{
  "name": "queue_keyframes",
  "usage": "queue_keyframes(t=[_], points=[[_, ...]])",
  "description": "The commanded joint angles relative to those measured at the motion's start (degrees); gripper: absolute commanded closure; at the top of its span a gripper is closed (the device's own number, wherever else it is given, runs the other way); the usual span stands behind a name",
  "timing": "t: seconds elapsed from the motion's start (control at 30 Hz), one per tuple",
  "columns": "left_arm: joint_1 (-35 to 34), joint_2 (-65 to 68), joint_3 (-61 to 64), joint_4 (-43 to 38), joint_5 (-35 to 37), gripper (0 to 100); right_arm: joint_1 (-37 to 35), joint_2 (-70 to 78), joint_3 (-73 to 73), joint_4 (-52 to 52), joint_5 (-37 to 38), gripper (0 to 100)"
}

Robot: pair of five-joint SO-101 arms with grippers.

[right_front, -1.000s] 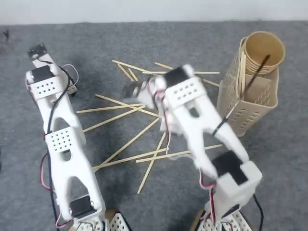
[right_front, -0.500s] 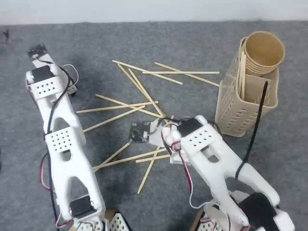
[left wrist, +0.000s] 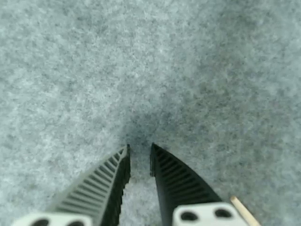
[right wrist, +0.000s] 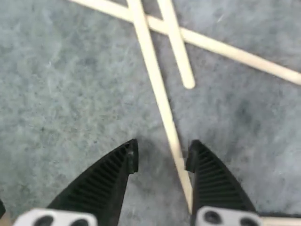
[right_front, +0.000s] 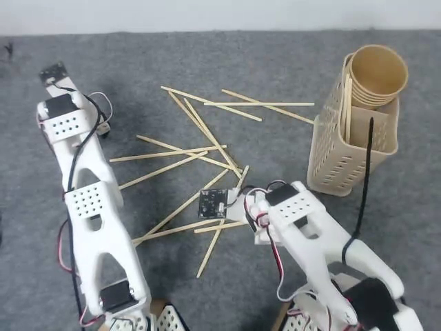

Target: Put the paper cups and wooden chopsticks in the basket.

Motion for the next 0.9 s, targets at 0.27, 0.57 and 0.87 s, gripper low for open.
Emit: queue_keyframes(t=[0.27, 0.57, 0.87], points=[[0.0, -0.6, -2.2, 1.4, 0.2, 92, 7.3, 3.9, -4.9, -3.3, 1.2, 82.4], [0.1, -0.6, -2.2, 1.4, 0.2, 92, 6.4, 14.2, -12.8, 1.5, 4.9, 90.4], [0.2, -0.6, -2.2, 1.4, 0.2, 92, 5.8, 15.8, -18.6, 11.5, 9.0, 99.0]])
